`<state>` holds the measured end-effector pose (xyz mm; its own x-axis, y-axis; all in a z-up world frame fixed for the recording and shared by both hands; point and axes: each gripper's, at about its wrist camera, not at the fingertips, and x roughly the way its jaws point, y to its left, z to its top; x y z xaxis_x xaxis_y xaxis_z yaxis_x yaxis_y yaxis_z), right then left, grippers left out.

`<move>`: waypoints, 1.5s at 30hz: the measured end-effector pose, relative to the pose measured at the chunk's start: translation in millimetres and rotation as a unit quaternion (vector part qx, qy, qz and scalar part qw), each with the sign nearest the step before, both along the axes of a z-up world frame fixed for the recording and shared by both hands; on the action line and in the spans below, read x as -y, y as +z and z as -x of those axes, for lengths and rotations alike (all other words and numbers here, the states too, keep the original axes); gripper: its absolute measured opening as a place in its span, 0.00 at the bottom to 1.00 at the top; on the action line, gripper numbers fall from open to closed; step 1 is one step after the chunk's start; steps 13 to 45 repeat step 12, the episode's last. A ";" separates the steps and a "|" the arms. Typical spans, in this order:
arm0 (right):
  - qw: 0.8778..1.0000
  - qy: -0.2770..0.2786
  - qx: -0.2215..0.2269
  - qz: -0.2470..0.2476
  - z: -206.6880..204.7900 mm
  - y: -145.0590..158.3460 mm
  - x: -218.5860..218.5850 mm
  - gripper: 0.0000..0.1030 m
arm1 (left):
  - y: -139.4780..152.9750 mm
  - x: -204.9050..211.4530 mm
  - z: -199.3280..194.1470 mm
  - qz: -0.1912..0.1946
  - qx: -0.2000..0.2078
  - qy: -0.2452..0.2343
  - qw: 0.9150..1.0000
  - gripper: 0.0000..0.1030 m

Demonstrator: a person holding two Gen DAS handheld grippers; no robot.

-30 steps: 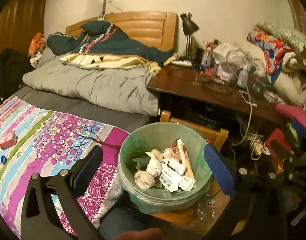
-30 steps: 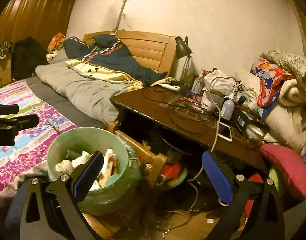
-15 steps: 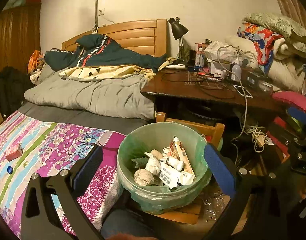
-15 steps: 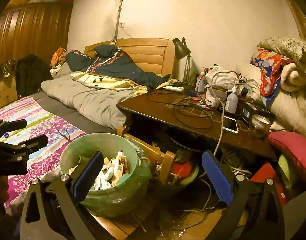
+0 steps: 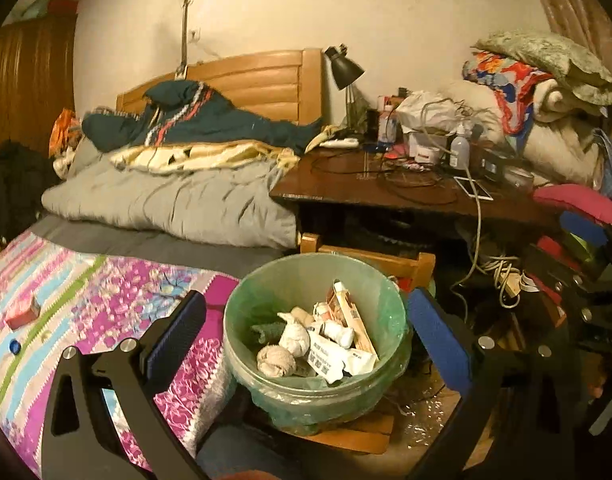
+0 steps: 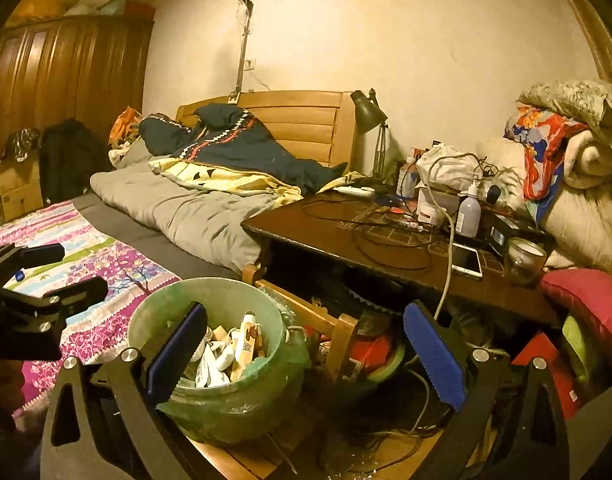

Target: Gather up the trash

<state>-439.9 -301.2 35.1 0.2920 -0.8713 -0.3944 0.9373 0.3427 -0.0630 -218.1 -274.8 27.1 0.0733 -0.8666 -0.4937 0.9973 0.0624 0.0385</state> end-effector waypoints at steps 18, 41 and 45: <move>1.000 0.006 0.002 -0.007 2.3 1.2 5.7 0.96 | -0.7 11.3 5.7 -0.038 0.027 0.037 0.998 0.95; 1.000 0.006 0.002 -0.007 2.3 1.2 5.7 0.96 | -0.7 11.3 5.7 -0.038 0.027 0.037 0.998 0.95; 1.000 0.006 0.002 -0.007 2.3 1.2 5.7 0.96 | -0.7 11.3 5.7 -0.038 0.027 0.037 0.998 0.95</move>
